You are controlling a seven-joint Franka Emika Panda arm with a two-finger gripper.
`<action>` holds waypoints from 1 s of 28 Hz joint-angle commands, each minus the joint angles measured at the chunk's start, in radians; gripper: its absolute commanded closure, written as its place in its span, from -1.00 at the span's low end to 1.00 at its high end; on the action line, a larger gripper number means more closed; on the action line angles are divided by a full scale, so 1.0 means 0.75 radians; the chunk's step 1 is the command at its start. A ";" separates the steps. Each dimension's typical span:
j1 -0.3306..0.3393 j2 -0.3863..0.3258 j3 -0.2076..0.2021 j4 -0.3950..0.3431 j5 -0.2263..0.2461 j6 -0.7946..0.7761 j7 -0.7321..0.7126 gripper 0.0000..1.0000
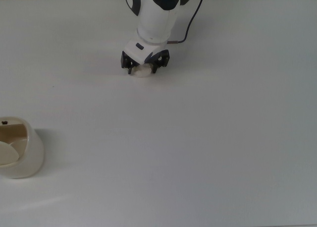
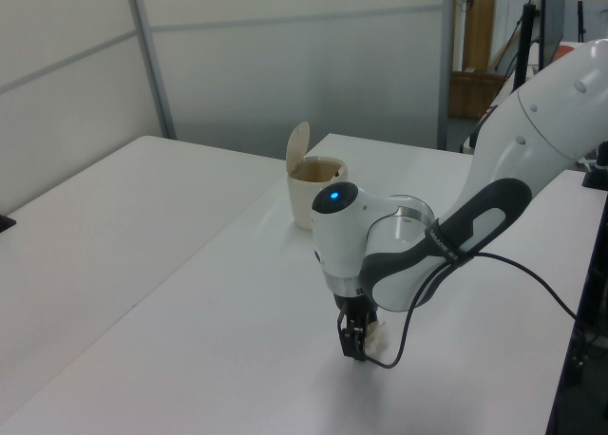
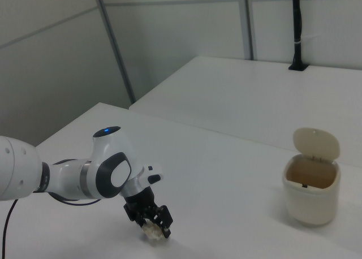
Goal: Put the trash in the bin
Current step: 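Close the gripper on the paper ball, then lift the paper ball and carry it over the bin opening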
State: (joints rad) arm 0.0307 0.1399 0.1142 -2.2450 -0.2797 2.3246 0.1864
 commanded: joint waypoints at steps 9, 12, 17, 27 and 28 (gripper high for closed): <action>0.006 -0.039 -0.003 -0.034 -0.046 0.038 0.085 1.00; -0.010 -0.041 -0.015 0.064 -0.026 0.026 0.115 1.00; -0.086 -0.029 -0.015 0.250 0.058 0.007 0.162 1.00; -0.243 0.104 -0.015 0.655 0.217 -0.068 0.167 1.00; -0.254 0.126 -0.015 0.682 0.220 -0.068 0.167 1.00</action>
State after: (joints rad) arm -0.1190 0.1376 0.1005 -1.8736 -0.1501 2.3052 0.2907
